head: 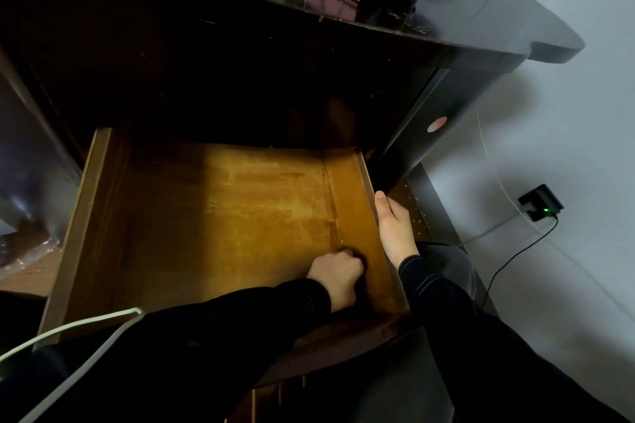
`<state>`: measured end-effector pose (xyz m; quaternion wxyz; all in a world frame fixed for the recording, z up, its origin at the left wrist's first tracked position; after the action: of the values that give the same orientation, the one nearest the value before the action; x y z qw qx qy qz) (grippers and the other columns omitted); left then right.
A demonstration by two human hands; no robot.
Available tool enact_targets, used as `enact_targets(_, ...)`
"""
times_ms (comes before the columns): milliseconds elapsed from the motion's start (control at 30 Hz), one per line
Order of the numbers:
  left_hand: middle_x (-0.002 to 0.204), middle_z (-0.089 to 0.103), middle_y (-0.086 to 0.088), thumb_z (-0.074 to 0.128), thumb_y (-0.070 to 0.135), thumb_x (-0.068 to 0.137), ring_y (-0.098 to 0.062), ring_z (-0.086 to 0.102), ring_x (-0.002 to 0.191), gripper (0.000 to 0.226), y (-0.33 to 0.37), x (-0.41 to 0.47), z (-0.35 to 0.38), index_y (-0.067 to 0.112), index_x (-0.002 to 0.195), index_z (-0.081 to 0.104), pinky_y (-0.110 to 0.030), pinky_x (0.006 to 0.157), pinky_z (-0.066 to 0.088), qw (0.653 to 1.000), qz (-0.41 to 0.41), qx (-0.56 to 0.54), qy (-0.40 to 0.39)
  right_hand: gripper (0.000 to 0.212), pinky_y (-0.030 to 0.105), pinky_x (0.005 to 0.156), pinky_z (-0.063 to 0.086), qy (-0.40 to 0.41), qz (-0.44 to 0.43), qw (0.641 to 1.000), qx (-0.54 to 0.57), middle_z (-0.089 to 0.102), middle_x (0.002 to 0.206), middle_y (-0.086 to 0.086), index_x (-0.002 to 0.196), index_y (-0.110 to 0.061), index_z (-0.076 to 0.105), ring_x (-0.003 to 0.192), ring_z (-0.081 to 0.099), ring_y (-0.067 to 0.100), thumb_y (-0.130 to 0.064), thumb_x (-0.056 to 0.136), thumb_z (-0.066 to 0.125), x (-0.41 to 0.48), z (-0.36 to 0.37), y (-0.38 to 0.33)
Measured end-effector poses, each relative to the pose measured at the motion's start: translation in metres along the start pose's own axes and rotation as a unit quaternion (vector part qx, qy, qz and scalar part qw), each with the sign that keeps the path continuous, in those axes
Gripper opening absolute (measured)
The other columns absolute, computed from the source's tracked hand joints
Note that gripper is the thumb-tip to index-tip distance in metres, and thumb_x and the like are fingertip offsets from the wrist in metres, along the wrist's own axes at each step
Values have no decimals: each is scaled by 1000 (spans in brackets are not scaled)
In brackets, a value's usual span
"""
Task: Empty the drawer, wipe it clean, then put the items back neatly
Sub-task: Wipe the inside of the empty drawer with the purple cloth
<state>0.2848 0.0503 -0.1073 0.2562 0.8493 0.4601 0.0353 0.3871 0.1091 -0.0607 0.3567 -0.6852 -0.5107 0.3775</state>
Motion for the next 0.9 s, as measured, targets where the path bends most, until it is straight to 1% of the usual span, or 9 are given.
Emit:
enact_targets(200, 111, 58, -14, 58, 20, 86, -41, 61, 96, 19, -53, 25, -41, 11, 103, 59, -41, 72, 51, 981, -118, -46, 145, 42, 26, 74, 45, -1, -4, 1000, 1, 66, 69, -11, 83, -23, 64, 66, 60, 1, -43, 108, 36, -1, -1, -2)
enact_targets(333, 94, 62, -6, 64, 31, 83, -34, 65, 85, 15, -73, 24, -48, 18, 86, 57, -36, 66, 51, 955, -183, -187, 137, 46, 32, 71, 43, 18, -37, 995, -93, 59, 72, 0, 81, -19, 57, 69, 57, 15, -44, 108, 30, -4, -2, -8)
enact_targets(433, 88, 71, -7, 75, 29, 79, -26, 69, 83, 19, -80, 15, -61, 14, 83, 64, -35, 71, 57, 898, -222, -362, 114, 39, 37, 80, 50, -3, -67, 961, -267, 65, 101, 6, 109, -19, 59, 92, 63, 22, -42, 109, 27, -5, -1, -23)
enact_targets(533, 95, 73, -8, 78, 15, 82, -19, 69, 81, 21, -85, -6, -89, 9, 98, 68, -26, 67, 57, 815, -237, -515, 120, 45, 45, 100, 50, -3, -102, 937, -333, 50, 141, 4, 147, -25, 38, 125, 54, 24, -39, 105, 43, -9, -10, -47)
enact_targets(600, 93, 72, -7, 76, 11, 84, -15, 68, 76, 24, -84, -27, -109, 8, 106, 67, -21, 57, 54, 783, -223, -568, 119, 45, 44, 103, 49, 13, -158, 940, -302, 52, 138, -4, 145, -30, 43, 126, 52, 17, -37, 102, 51, -18, -17, -68)
enact_targets(667, 89, 72, -5, 75, 11, 84, -19, 68, 80, 22, -83, -49, -123, 8, 105, 69, -26, 67, 55, 774, -207, -587, 114, 30, 39, 103, 49, -28, -179, 962, -206, 59, 125, -15, 130, -37, 56, 118, 56, 5, -35, 100, 56, -28, -14, -86)
enact_targets(733, 90, 73, -6, 75, 13, 80, -21, 68, 86, 27, -79, -70, -137, 6, 106, 71, -33, 78, 53, 776, -180, -594, 107, 28, 37, 105, 49, -110, -135, 983, -57, 62, 119, -18, 123, -42, 59, 117, 56, 1, -43, 96, 62, -40, -1, -99)
enact_targets(833, 91, 72, -4, 76, 18, 71, -18, 67, 87, 35, -74, -98, -163, 10, 105, 73, -31, 78, 53, 800, -121, -579, 100, 71, 40, 113, 40, -230, -80, 968, 55, 57, 132, -16, 137, -47, 51, 126, 51, 5, -78, 74, 65, -58, 31, -116)
enact_targets(900, 94, 73, -5, 76, 11, 73, -20, 69, 89, 35, -76, -116, -179, 10, 107, 70, -30, 78, 56, 818, -91, -557, 113, 74, 44, 113, 40, -324, -39, 934, 145, 54, 143, -10, 140, -49, 50, 132, 51, 12, -76, 74, 68, -70, 62, -119)
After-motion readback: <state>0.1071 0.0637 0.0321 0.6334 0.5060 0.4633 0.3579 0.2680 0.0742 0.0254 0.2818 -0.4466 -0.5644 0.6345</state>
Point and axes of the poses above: each hand's wrist, its own x-axis towards the middle knuckle, its own z-axis out of the palm, y = z × x, the point moved 6 cm from there along x, towards the middle knuckle
